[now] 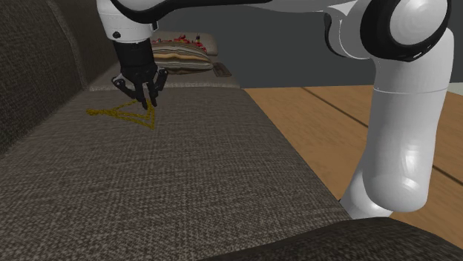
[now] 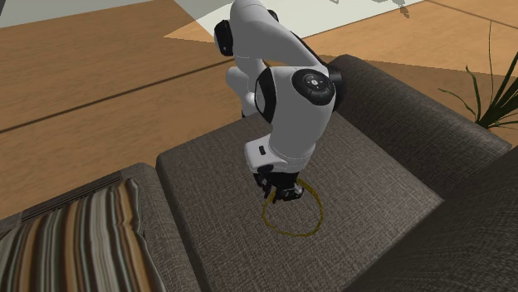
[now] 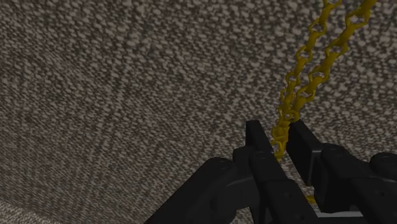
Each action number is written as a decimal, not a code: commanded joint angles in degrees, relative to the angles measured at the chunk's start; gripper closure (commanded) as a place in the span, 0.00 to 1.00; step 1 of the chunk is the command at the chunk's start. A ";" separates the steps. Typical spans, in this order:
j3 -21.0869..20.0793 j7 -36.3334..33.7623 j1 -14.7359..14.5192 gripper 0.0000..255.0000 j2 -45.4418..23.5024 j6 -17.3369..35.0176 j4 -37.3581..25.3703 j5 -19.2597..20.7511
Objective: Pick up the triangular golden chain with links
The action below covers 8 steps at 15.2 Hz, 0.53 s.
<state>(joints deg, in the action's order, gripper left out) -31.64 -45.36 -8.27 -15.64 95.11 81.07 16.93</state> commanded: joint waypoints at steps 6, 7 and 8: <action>-0.12 0.57 -1.17 1.00 -1.38 -5.61 -6.80 0.66; -0.13 0.65 -1.41 1.00 -1.68 -6.53 -8.00 0.83; -0.14 0.73 -1.67 1.00 -2.01 -7.47 -9.24 1.01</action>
<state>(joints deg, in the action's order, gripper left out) -31.79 -44.78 -9.76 -17.37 88.63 73.01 17.80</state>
